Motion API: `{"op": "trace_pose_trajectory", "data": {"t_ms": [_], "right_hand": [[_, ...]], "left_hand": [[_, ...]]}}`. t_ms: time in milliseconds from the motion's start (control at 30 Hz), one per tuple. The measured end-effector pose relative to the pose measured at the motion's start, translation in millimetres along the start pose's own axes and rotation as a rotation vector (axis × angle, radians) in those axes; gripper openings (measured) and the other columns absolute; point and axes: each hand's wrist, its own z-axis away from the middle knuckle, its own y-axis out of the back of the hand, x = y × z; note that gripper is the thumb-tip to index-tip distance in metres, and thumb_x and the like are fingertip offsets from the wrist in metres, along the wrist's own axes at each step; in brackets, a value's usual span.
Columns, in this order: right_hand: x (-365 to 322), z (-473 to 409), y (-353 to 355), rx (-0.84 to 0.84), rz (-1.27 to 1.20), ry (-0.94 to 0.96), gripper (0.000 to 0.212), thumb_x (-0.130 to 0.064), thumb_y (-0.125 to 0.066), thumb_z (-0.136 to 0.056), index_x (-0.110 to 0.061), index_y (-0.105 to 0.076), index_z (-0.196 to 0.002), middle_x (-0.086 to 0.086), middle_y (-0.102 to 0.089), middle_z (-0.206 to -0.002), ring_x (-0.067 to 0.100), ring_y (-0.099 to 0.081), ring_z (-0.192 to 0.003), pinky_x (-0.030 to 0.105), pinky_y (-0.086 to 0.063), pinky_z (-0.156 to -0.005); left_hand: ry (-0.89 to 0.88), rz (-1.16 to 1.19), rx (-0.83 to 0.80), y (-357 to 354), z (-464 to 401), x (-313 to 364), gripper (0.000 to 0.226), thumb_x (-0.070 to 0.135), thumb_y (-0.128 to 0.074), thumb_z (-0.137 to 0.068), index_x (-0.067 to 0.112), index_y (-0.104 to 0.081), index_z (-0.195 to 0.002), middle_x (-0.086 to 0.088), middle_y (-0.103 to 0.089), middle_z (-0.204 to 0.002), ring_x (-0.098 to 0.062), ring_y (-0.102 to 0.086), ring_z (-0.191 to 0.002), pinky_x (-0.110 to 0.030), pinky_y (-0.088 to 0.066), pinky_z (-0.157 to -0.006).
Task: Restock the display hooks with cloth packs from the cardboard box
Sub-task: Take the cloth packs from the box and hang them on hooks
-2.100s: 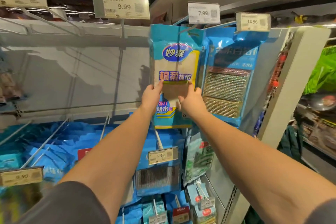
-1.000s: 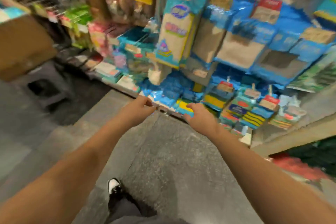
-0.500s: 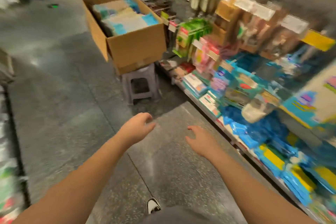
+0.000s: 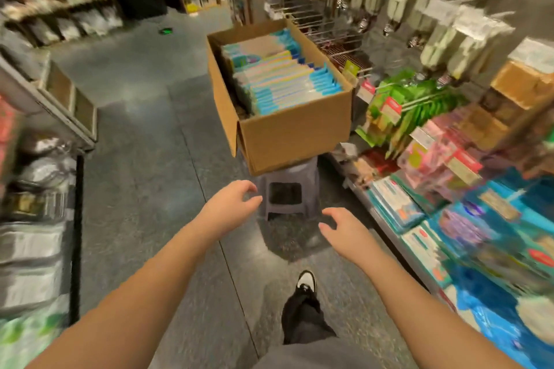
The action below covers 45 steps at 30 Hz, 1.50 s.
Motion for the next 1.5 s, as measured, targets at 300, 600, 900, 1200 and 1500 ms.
{"op": "trace_pose_trajectory", "data": {"t_ms": [300, 600, 900, 1200, 1500], "right_hand": [[-58, -191, 100, -0.059, 0.074, 0.083, 0.047, -0.037, -0.047, -0.101, -0.021, -0.043, -0.145, -0.003, -0.040, -0.151, 0.017, -0.044, -0.134, 0.033, -0.039, -0.107], [-118, -348, 132, 0.015, 0.035, 0.100, 0.045, -0.033, -0.052, -0.100, -0.020, -0.047, -0.143, 0.001, -0.042, -0.149, 0.019, -0.044, -0.135, 0.032, -0.035, -0.108], [-216, -566, 145, 0.111, 0.113, 0.034, 0.045, -0.025, -0.053, -0.098, -0.016, -0.047, -0.142, 0.006, -0.042, -0.146, 0.028, -0.041, -0.134, 0.036, -0.036, -0.106], [-270, -755, 159, 0.124, 0.329, -0.067, 0.061, -0.017, -0.053, -0.093, -0.020, -0.034, -0.150, 0.004, -0.024, -0.159, 0.024, -0.019, -0.146, 0.041, -0.024, -0.115], [-276, -826, 154, 0.005, 0.595, -0.066, 0.065, -0.020, -0.054, -0.095, -0.029, -0.023, -0.153, -0.002, -0.019, -0.160, 0.021, -0.015, -0.147, 0.043, -0.019, -0.115]], "left_hand": [[0.063, 0.045, 0.064, 97, -176, 13, 0.039, 0.042, -0.051, -0.102, 0.022, -0.055, -0.135, 0.001, -0.055, -0.141, -0.018, -0.053, -0.127, -0.032, -0.041, -0.098], [0.028, 0.082, 0.111, 176, -335, -4, 0.031, 0.035, -0.055, -0.101, 0.018, -0.060, -0.126, 0.002, -0.063, -0.116, -0.016, -0.059, -0.098, -0.027, -0.042, -0.079], [-0.072, -0.122, 0.065, 263, -592, -60, 0.042, 0.028, -0.059, -0.096, 0.011, -0.055, -0.134, -0.013, -0.051, -0.137, -0.034, -0.052, -0.124, -0.040, -0.046, -0.100], [-0.190, -0.437, -0.176, 268, -765, -100, 0.054, 0.033, -0.050, -0.099, 0.010, -0.037, -0.147, -0.014, -0.035, -0.151, -0.036, -0.035, -0.138, -0.046, -0.034, -0.110], [-0.233, -0.525, -0.160, 245, -789, -111, 0.058, 0.034, -0.047, -0.101, 0.007, -0.027, -0.149, -0.016, -0.029, -0.149, -0.036, -0.028, -0.140, -0.046, -0.029, -0.116]]}}
